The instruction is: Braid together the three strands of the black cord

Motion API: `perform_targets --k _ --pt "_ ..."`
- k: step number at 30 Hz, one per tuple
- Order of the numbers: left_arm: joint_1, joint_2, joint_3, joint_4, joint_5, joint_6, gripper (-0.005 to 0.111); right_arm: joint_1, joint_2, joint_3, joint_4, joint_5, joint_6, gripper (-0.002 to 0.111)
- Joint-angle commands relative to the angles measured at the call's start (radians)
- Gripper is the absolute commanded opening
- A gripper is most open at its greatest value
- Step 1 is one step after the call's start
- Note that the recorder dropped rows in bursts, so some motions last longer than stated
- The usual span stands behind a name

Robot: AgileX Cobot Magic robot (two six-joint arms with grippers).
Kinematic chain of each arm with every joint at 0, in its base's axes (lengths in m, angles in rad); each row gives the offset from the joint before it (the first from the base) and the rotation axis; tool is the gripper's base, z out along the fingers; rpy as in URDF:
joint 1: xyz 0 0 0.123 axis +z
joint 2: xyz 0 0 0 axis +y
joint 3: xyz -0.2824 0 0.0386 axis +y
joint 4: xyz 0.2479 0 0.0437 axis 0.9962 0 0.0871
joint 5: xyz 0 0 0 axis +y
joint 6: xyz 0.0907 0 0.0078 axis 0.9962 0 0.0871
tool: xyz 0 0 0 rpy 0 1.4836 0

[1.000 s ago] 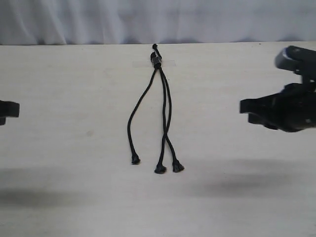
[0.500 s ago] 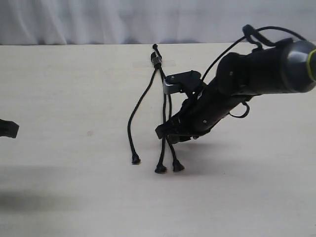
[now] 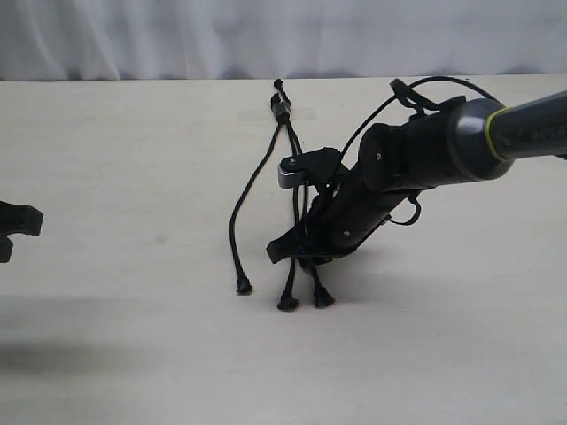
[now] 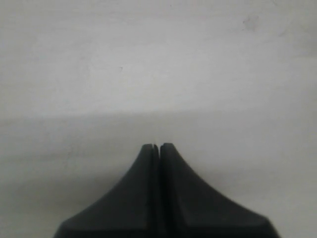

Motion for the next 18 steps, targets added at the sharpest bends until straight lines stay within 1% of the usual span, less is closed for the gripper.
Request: perform_targets --k 1,4,7,9,15,18 --pt "-0.003 0.002 -0.008 -0.008 -0.006 0.005 0.0 0.001 -0.033 -0.057 -0.004 0.091 -0.012 0.004" --pt "-0.003 0.002 -0.008 -0.01 -0.005 0.005 0.0 0.001 -0.067 -0.143 0.002 0.186 -0.013 0.004" --pt "-0.003 0.002 -0.008 -0.036 -0.014 0.005 0.0 0.021 -0.064 -0.239 0.093 0.236 -0.019 0.004" --pt "-0.003 0.002 -0.008 -0.055 -0.027 0.005 0.0 0.053 -0.047 -0.263 0.148 0.205 -0.037 0.004" --pt "-0.003 0.002 -0.008 -0.078 -0.066 0.007 0.0 0.184 0.079 -0.283 0.261 0.013 -0.058 0.004" --pt "-0.003 0.002 -0.008 -0.078 -0.072 0.007 0.0 0.207 0.149 -0.329 0.268 0.02 -0.056 0.005"
